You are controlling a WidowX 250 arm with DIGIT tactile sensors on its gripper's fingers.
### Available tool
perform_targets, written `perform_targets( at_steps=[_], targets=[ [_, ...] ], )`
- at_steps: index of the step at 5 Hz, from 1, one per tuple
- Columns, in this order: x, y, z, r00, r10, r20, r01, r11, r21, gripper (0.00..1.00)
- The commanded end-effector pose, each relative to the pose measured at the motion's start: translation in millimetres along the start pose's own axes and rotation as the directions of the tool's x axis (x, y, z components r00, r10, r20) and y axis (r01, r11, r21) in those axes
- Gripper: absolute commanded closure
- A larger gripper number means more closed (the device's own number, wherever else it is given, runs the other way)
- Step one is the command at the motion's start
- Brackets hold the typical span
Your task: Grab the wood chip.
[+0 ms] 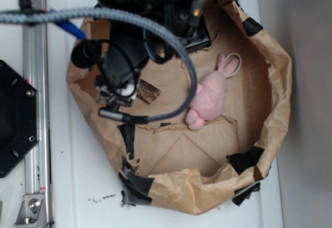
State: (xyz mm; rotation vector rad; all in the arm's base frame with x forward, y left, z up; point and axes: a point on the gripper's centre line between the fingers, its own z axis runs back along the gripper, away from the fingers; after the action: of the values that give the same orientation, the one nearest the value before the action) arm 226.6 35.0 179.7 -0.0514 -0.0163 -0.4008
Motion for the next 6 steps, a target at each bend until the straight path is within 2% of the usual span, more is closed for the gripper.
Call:
perform_targets(
  at_steps=[1, 3, 4, 5, 6],
  targets=[
    [4.4, 6.7, -31.9, 0.991, -0.011, -0.133, 0.013, 1.000, 0.016, 0.00],
    [13.8, -10.7, -77.3, 0.972, -0.048, -0.232, 0.061, 0.997, 0.049, 0.00],
    [4.2, -20.1, -79.2, 0.969, -0.076, -0.234, 0.084, 0.996, 0.027, 0.00],
    [-5.0, -16.4, -95.1, 0.964, -0.055, -0.260, 0.061, 0.998, 0.014, 0.00],
    [-17.6, -20.8, -104.8, 0.977, -0.048, -0.208, 0.055, 0.998, 0.028, 0.00]
  ],
)
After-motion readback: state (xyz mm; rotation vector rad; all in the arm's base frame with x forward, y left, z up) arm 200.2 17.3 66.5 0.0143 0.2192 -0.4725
